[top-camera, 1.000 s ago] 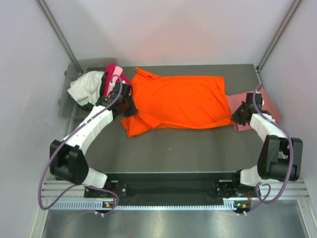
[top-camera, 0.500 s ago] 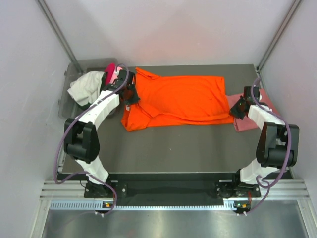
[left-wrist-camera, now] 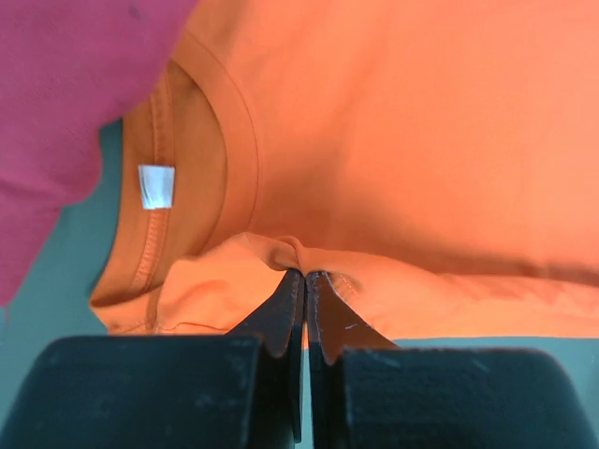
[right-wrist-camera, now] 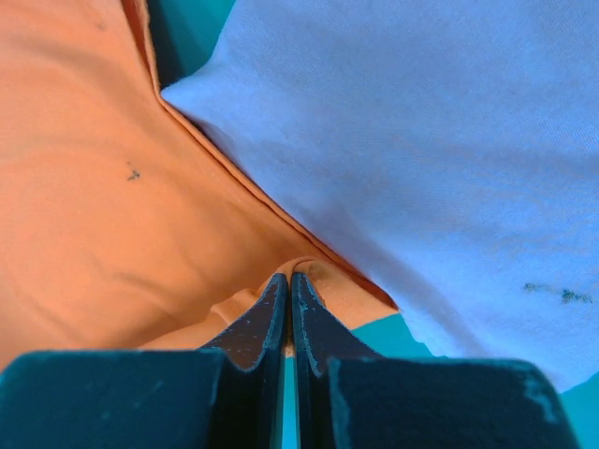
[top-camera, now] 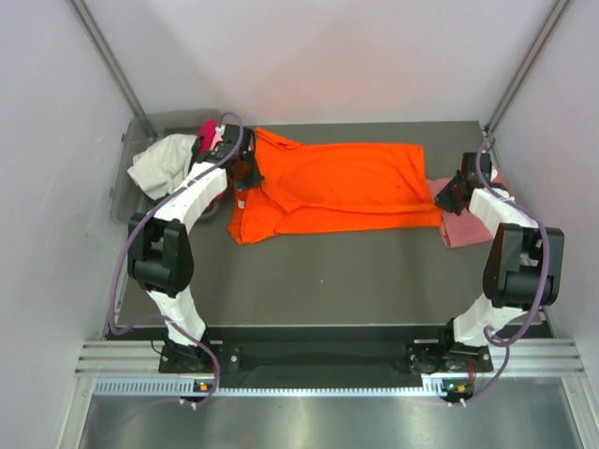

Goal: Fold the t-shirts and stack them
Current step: Fold the tshirt

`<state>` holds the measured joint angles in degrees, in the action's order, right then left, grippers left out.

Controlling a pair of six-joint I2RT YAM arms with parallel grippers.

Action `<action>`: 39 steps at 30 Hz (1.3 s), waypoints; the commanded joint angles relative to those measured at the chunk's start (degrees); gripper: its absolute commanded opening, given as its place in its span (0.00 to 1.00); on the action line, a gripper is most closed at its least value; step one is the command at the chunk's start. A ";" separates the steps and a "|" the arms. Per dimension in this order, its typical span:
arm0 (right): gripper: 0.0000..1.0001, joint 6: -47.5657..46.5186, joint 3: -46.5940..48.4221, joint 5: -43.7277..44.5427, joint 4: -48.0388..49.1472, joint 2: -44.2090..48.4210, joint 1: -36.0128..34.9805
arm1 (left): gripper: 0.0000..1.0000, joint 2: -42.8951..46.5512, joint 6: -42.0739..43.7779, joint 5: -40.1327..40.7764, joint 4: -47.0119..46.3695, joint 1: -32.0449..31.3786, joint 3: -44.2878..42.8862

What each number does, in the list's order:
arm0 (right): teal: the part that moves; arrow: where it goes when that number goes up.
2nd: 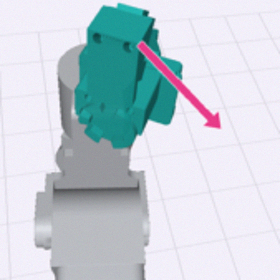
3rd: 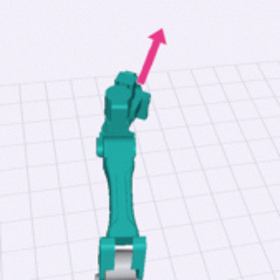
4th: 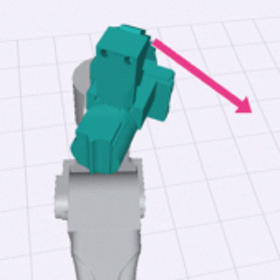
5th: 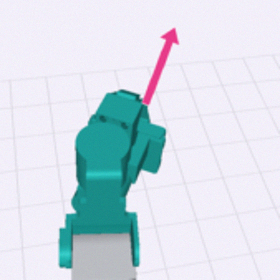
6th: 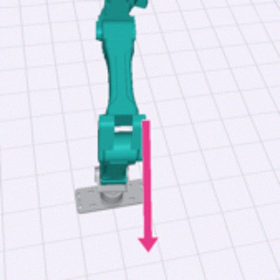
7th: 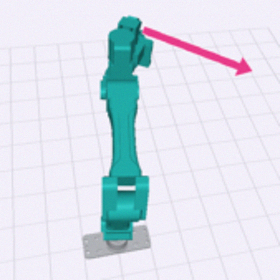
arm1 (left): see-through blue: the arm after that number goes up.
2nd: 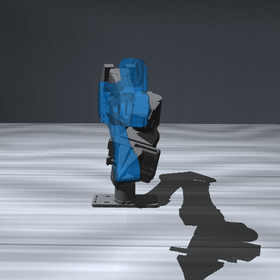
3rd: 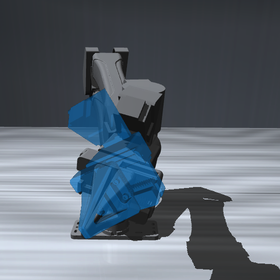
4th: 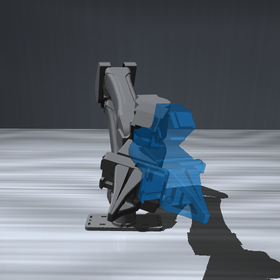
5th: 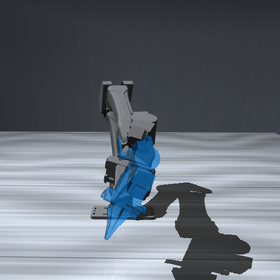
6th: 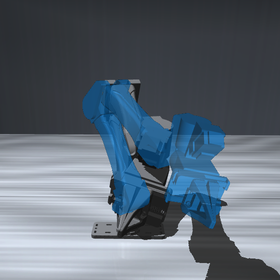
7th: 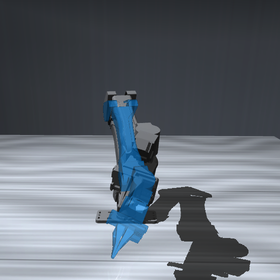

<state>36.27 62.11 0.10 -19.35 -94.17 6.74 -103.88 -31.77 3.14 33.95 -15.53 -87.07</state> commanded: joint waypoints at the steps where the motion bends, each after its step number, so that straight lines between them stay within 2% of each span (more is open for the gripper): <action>1: 0.00 0.64 3.19 1.22 0.46 -0.57 -0.59 | 0.00 0.34 0.65 2.22 -1.78 0.68 -3.02; 7: 0.00 0.64 4.60 0.69 0.37 -1.98 -0.68 | 0.00 -1.06 1.09 2.75 -0.91 0.68 -5.65; 15: 0.00 1.17 6.44 0.17 1.16 -3.65 -1.20 | 0.00 -3.53 0.83 7.76 3.04 0.76 -8.99; 28: 0.00 2.05 12.59 1.40 -0.42 -9.18 -3.49 | 0.00 -4.05 0.83 11.89 4.72 1.20 -7.85; 37: 0.00 2.14 20.49 1.92 -2.44 -14.54 -3.93 | 0.00 -9.32 0.66 12.33 4.02 2.43 -11.63; 39: 0.04 1.96 22.61 1.84 -3.23 -16.04 -4.11 | 0.00 -12.04 0.83 11.98 4.19 2.52 -14.26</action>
<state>37.85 79.72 0.84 -22.02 -108.62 3.44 -113.69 -31.51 13.80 39.03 -13.69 -96.97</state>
